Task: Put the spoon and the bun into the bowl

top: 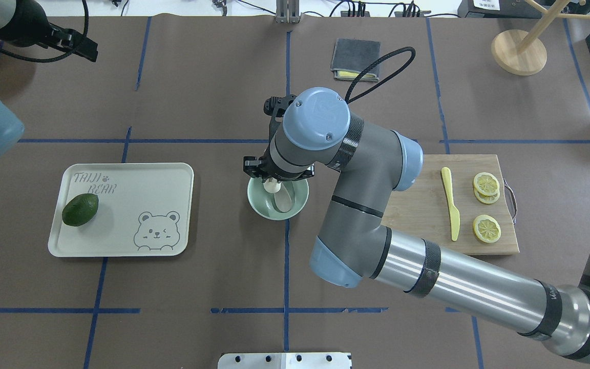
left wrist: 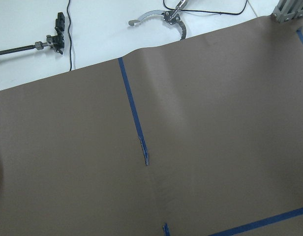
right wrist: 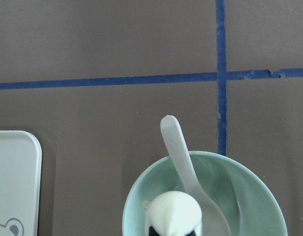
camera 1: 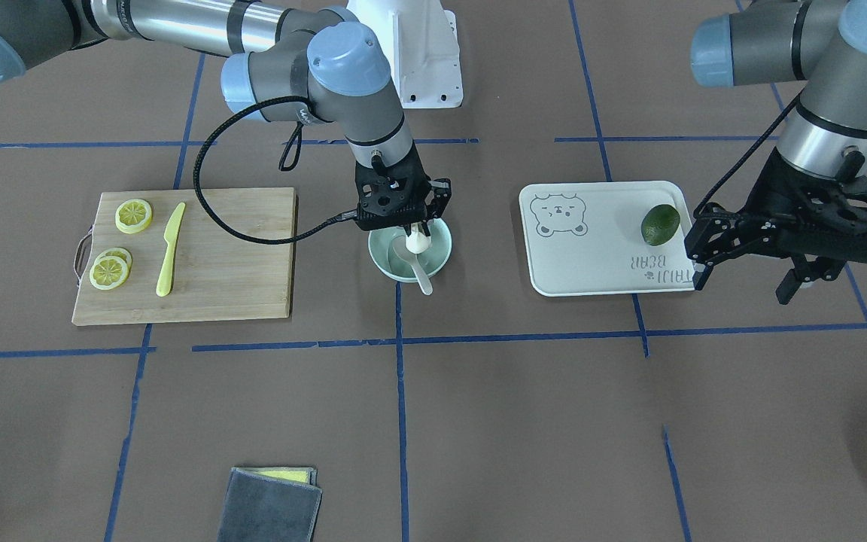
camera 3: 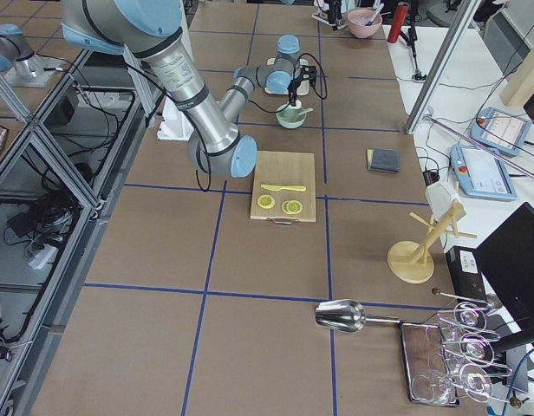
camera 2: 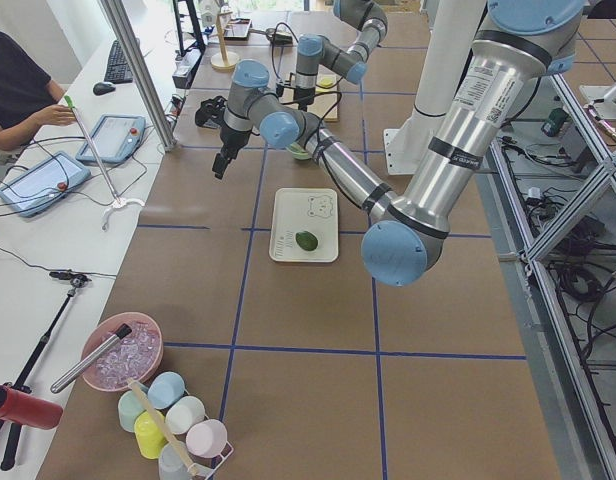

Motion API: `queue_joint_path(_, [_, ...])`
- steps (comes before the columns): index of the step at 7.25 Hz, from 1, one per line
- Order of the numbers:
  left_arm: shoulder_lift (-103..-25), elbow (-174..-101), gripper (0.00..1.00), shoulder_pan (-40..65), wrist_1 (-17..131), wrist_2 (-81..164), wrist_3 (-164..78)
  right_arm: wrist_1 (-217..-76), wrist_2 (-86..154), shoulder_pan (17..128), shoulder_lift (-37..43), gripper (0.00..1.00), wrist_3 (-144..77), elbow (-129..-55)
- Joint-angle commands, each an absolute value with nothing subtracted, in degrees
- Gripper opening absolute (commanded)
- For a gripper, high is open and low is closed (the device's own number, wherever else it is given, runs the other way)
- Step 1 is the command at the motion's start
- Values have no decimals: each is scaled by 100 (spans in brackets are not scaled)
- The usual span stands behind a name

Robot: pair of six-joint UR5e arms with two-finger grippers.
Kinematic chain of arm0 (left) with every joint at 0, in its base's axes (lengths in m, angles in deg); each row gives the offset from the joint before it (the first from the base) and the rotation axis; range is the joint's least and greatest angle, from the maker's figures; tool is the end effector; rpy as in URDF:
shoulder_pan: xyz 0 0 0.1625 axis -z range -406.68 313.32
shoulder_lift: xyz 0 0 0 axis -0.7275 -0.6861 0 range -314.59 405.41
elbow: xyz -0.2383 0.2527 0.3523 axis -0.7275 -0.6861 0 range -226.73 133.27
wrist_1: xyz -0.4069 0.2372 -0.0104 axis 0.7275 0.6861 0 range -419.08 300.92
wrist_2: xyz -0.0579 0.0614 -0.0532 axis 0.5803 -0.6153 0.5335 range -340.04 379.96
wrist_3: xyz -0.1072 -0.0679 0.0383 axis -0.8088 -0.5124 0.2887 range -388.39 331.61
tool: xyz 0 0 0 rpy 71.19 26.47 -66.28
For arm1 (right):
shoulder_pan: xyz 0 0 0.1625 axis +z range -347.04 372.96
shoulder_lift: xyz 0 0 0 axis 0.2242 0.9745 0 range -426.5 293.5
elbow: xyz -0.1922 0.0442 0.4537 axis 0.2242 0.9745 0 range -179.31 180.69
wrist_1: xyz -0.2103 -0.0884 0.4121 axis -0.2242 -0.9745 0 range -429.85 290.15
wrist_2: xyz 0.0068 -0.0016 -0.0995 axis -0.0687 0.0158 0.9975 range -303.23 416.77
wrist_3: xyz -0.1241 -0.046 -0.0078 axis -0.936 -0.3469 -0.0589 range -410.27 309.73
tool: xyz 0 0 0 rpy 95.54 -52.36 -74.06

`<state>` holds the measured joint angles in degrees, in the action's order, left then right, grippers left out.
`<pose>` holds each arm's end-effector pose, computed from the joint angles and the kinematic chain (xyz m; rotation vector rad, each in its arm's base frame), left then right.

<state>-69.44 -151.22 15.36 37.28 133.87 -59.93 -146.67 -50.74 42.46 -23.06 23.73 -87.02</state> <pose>0.2644 -0.6677 0.3382 0.4860 0.7322 0.1079 -0.6876 -0.4965 0.1713 0.1267 -1.0244 0.0612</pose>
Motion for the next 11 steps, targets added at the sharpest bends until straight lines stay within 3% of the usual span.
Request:
queue_joint_path(1, [-6816, -15123, 100, 1572, 3743, 13395, -5828, -14658, -5063, 4257, -2308, 99, 2390, -8702])
queue_joint_path(9, [-6447, -14965, 100, 1984, 3743, 13413, -4855, -14666, -5045, 4257, -2326, 100, 2391, -8754])
queue_joint_path(11, [-6166, -14808, 100, 2204, 3752, 13422, -4362, -15407, -5106, 4528, -2212, 100, 2277, -9331])
